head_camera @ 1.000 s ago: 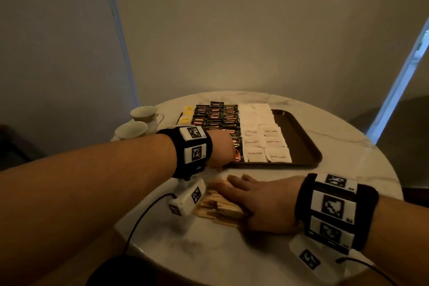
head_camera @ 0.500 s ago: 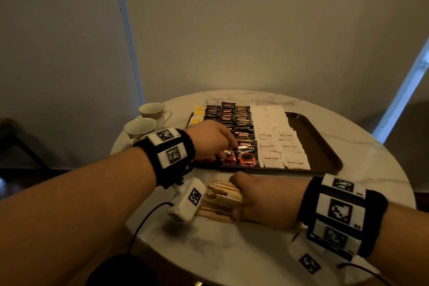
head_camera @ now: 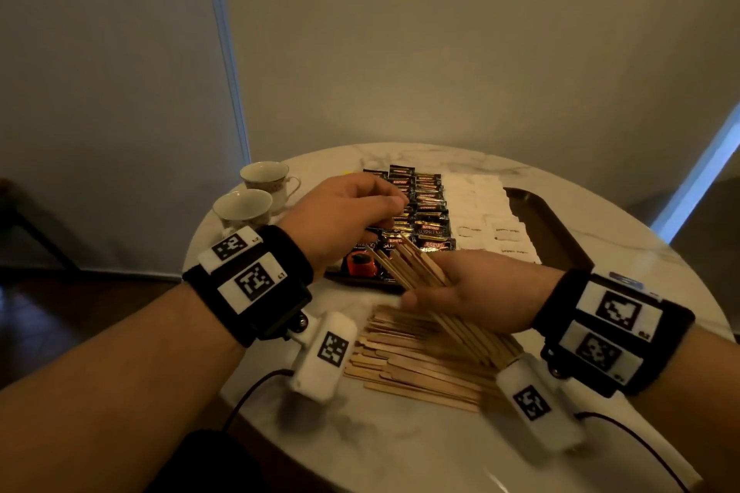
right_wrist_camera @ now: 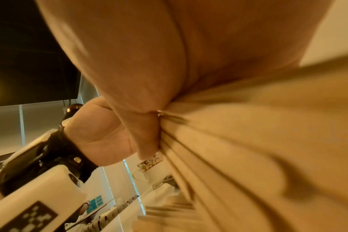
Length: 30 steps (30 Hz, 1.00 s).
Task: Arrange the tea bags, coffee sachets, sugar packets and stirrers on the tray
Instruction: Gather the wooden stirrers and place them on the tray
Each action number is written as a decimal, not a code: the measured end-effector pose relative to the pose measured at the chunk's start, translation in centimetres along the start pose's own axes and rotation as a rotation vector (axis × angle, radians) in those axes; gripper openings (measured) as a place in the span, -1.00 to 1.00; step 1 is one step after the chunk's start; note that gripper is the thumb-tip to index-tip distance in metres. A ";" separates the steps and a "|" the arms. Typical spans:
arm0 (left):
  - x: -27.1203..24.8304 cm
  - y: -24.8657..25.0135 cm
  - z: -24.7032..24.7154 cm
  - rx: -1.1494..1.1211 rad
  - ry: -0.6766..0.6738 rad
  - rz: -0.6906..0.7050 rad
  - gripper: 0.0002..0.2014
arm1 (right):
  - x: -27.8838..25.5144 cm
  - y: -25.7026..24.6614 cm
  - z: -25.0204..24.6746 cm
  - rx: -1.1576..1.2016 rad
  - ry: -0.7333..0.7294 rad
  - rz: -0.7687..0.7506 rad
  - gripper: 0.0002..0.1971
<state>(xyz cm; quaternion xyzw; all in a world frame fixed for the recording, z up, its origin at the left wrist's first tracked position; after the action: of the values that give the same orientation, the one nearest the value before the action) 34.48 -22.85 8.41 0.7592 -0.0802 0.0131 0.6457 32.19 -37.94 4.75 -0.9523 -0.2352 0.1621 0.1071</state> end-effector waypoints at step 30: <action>9.4 -1.7 3.6 -0.653 -0.175 -0.069 -0.37 | 8.5 1.5 -11.5 1.587 0.354 -0.578 -0.62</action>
<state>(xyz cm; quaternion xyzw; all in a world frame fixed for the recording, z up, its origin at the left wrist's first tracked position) 43.69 -27.10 7.32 0.5126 -0.1097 -0.1005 0.8456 44.08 -36.56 12.80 -0.5098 -0.2655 0.0941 0.8128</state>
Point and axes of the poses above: each hand's wrist, its own x-axis towards the middle knuckle, its own z-axis out of the palm, y = z × x, the point moved 8 cm from there along x, towards the middle knuckle, and after that the axes turned 5 degrees about -x, right-handed, at the moved point
